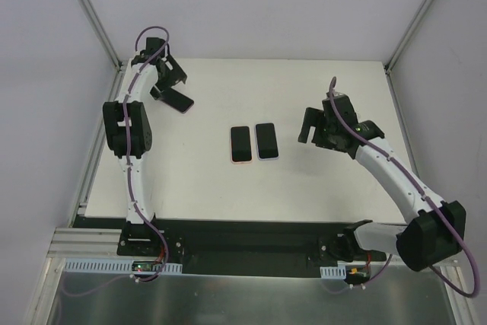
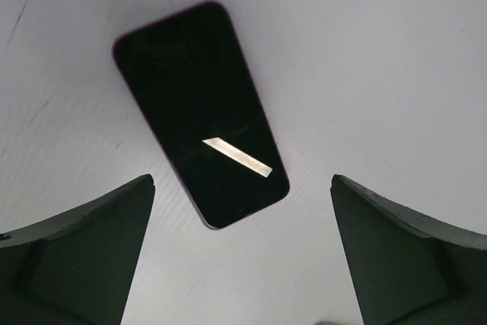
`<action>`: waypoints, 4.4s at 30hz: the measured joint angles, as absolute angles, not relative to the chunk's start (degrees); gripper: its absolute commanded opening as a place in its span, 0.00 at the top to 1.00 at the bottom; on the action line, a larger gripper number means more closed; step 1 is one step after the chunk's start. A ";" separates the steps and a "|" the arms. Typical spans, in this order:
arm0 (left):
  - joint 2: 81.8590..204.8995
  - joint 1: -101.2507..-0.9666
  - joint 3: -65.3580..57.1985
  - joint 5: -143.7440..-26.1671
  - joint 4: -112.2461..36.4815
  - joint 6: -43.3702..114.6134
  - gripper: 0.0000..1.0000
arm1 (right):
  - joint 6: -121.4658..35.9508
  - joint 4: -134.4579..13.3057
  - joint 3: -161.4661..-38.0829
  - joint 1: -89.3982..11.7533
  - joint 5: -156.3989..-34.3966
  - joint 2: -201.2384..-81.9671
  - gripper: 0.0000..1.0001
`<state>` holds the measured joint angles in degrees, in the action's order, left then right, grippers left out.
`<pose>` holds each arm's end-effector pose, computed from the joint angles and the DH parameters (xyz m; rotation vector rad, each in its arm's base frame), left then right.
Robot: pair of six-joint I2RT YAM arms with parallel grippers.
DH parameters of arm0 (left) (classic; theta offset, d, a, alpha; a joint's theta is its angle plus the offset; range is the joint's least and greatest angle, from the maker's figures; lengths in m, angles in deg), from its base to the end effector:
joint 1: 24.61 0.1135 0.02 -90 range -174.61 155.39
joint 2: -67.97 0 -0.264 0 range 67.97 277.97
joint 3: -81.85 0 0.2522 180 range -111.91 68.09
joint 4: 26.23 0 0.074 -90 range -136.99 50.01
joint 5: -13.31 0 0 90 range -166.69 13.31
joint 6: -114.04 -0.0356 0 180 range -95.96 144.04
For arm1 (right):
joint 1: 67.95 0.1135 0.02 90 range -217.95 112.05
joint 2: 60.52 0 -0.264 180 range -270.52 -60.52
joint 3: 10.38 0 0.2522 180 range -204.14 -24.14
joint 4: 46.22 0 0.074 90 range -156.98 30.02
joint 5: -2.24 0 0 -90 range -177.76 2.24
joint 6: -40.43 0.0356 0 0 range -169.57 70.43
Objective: Put the phone into the phone case
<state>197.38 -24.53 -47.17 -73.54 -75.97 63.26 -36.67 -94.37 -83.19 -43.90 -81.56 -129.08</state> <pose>0.5100 0.0027 0.2317 -0.8497 2.3067 -0.2349 0.2334 0.0999 0.3021 -0.1736 2.3332 0.1952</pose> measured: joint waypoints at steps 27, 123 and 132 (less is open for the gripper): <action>215.93 -13.78 -61.49 -101.80 -54.88 55.11 0.01 | -35.05 -91.71 -84.76 -45.25 -83.57 -133.29 0.03; 155.74 -35.53 7.84 -82.08 -59.86 50.43 0.01 | -62.41 -103.14 -113.72 -68.11 -81.82 -179.76 0.98; 160.68 -40.53 4.93 -79.42 -62.44 44.84 0.03 | -67.09 -105.87 -96.65 -61.73 -81.82 -164.18 0.98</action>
